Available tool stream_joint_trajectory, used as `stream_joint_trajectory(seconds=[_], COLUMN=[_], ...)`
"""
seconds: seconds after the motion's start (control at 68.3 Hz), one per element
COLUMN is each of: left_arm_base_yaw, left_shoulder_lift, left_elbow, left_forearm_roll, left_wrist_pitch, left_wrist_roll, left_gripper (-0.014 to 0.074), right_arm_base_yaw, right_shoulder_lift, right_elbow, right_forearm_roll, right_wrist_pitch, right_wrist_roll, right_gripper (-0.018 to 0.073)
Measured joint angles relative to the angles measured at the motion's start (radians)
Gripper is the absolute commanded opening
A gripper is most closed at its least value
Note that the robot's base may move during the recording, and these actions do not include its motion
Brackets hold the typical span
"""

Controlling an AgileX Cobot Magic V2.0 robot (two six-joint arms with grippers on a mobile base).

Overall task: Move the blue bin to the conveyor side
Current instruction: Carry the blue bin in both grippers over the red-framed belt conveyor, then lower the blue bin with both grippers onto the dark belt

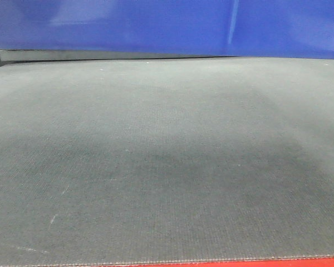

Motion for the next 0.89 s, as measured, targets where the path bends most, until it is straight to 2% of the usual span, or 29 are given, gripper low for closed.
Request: stream_joint_trajectory(seconds=[0.761, 0.893], left_arm_base_yaw=[0.0, 0.0], left_shoulder_lift=[0.007, 0.053], left_elbow=[0.001, -0.005], left_forearm_roll=[0.002, -0.018], left_wrist_pitch=[-0.039, 0.003], left_wrist_roll=[0.0, 0.0], left_gripper=[-0.0009, -0.0009], right_arm_base_yaw=[0.0, 0.0], right_shoulder_lift=[0.005, 0.05], right_elbow=[0.0, -0.007], right_forearm_roll=[0.0, -0.016], right_wrist_pitch=[0.0, 0.0], right_wrist_roll=[0.002, 0.0], right_gripper=[-0.0078, -0.0078])
